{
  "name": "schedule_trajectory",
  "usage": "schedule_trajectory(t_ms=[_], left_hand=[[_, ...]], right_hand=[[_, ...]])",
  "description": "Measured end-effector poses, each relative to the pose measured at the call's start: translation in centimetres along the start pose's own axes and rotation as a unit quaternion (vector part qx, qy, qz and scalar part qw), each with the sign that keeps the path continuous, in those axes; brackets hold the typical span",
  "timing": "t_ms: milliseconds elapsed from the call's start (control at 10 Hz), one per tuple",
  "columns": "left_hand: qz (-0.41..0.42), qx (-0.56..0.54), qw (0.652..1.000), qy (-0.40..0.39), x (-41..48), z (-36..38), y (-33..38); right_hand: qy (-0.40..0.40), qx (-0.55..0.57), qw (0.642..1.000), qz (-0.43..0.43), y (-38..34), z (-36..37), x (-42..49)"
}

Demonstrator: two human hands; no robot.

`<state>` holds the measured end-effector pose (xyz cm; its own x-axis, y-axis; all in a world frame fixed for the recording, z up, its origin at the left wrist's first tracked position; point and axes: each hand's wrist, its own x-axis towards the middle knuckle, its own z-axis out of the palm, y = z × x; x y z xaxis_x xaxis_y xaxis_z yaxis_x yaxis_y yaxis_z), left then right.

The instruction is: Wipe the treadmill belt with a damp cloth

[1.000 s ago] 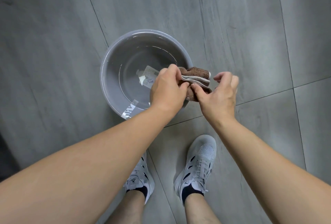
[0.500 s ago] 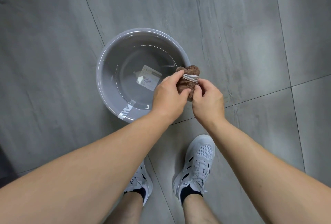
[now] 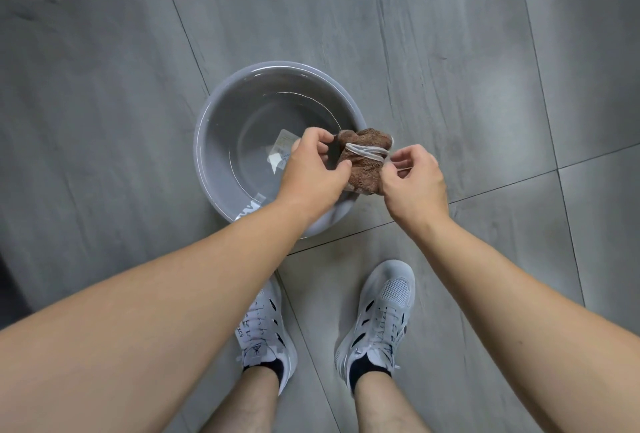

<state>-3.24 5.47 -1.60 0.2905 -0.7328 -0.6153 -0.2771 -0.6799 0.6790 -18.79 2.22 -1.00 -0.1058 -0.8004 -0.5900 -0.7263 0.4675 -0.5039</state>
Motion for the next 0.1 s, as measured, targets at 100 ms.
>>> schedule_trajectory(t_ms=[100], left_hand=[[0.004, 0.007, 1.0, 0.008, -0.07, -0.26, -0.06]], right_hand=[[0.013, 0.003, 1.0, -0.007, -0.32, -0.05, -0.33]])
